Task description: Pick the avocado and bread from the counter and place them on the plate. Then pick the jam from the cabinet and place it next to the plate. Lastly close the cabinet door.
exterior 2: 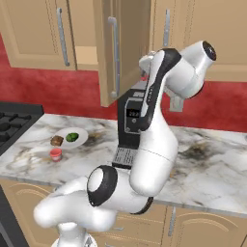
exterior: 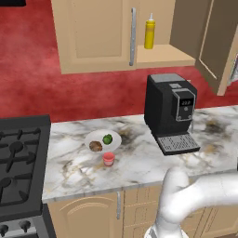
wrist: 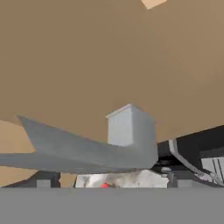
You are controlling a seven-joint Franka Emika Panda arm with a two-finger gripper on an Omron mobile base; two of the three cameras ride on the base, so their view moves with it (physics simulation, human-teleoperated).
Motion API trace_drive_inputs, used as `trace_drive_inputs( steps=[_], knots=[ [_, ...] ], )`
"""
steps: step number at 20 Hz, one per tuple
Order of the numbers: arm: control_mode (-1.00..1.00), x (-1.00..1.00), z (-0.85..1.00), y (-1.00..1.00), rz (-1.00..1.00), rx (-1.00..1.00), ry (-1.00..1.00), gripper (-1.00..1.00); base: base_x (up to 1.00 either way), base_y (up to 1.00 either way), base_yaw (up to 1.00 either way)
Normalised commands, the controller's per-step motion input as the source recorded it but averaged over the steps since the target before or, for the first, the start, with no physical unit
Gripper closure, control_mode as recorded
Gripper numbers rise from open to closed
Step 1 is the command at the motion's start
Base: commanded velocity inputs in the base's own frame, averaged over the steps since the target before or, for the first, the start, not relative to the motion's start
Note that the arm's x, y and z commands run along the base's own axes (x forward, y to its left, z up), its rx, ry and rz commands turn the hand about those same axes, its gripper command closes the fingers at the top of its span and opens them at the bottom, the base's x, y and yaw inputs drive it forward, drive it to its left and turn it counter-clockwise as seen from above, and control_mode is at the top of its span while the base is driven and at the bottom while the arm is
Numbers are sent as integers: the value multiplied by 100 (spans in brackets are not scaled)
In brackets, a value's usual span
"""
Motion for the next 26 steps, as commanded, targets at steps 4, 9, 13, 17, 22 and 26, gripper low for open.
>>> trace_drive_inputs(
  steps=[4,9,13,17,22,26],
  knots=[
    [-100,0,0,100,-6,-32,-55,-100,0,0,0],
    [-100,40,-5,100,-12,-36,-55,-100,0,0,0],
    [-100,99,-9,100,-21,-33,-46,-100,0,0,0],
    [-100,100,-14,100,-26,-32,-39,-100,0,0,0],
    [-100,100,-22,100,-26,-28,-29,-100,0,0,0],
    [-100,100,-26,100,-26,-24,-25,-100,0,0,0]
  ],
)
